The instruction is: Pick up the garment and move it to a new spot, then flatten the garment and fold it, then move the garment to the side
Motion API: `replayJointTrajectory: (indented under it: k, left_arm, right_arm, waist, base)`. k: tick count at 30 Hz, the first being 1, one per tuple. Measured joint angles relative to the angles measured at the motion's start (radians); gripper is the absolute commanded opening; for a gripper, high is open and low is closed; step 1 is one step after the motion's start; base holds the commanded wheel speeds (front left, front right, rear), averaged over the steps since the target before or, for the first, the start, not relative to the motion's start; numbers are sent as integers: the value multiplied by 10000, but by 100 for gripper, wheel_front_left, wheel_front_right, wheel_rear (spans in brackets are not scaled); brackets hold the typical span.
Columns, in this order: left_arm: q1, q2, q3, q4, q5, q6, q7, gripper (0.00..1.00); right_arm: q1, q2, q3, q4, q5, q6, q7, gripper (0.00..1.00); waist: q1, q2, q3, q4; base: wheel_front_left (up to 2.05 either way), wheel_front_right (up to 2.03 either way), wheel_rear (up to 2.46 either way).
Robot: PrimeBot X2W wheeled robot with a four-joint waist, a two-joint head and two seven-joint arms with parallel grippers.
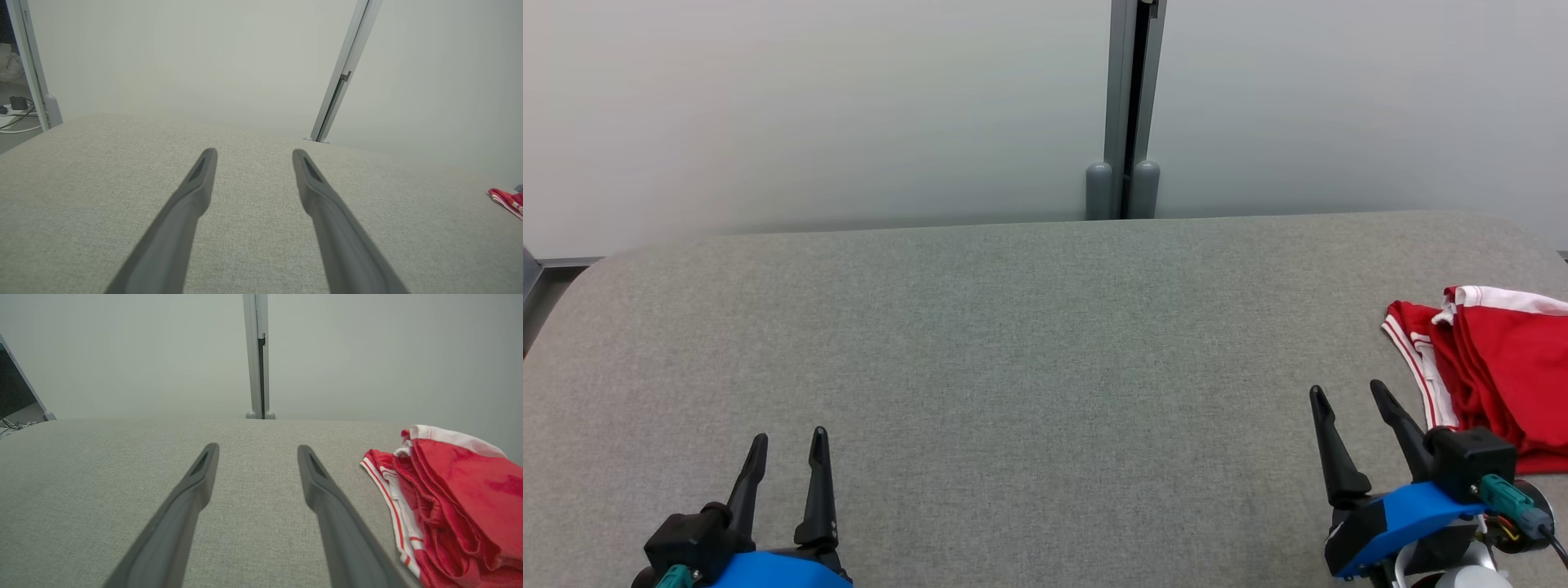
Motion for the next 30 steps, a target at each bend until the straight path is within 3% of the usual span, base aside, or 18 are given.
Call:
replayJointTrajectory:
  k: [15, 16, 23, 30]
  left_arm:
    - [-76, -23, 13, 173, 42, -96, -2, 100]
    - [-63, -33, 10, 207, 38, -98, 4, 0]
    - [343, -199, 6, 769, -58, -90, 92, 0]
    - [356, -301, 148, 744, -1162, -92, 449, 0]
  right_arm:
    - [38, 71, 25, 59, 33, 0, -13, 100]
    - [44, 75, 29, 94, 46, 0, -13, 0]
    - [272, 117, 19, 757, 84, 0, 33, 0]
    - [288, 128, -63, 844, 1432, 0, 192, 0]
  waist:
    - [1, 0, 67, -23]
    - [1, 0, 68, -22]
    - [1, 0, 69, -23]
    - [1, 0, 73, -21]
  base:
    - [0, 0, 0]
    - [0, 0, 0]
    - [0, 0, 0]
    - [0, 0, 0]
